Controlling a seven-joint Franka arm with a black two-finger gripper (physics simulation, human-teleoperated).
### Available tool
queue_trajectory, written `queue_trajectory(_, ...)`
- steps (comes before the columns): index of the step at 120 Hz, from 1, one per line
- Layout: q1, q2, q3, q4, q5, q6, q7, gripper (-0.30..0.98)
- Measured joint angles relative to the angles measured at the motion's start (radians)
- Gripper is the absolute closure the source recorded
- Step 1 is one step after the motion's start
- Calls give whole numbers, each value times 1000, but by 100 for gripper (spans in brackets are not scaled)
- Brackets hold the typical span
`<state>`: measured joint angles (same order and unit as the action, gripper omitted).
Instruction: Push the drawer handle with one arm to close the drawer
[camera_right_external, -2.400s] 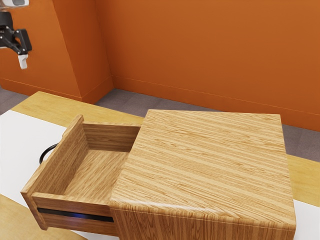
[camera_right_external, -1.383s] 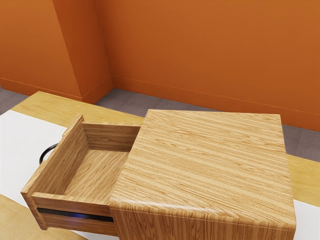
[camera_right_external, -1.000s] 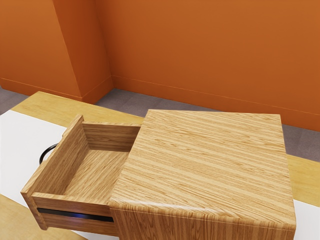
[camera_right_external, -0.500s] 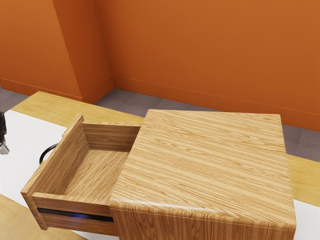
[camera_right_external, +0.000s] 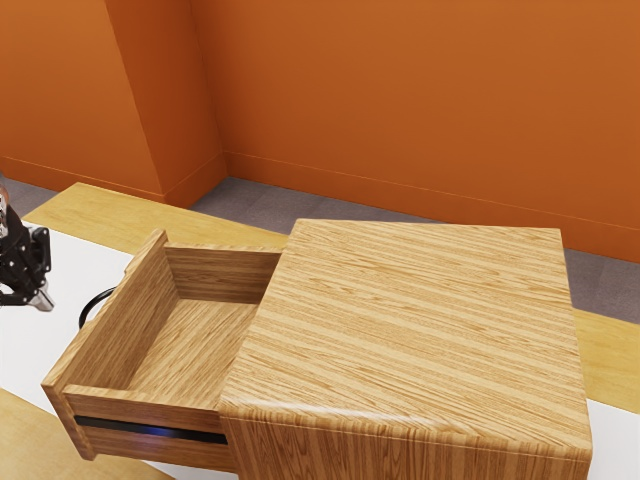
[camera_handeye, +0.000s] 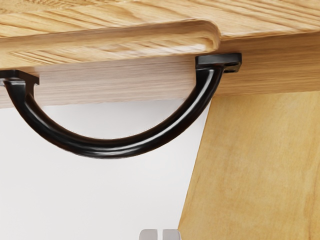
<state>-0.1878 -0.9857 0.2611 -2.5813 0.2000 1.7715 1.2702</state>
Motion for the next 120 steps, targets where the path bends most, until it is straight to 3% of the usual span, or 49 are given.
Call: queue_trajectory(120, -46, 129, -58, -13, -51, 116, 8, 79)
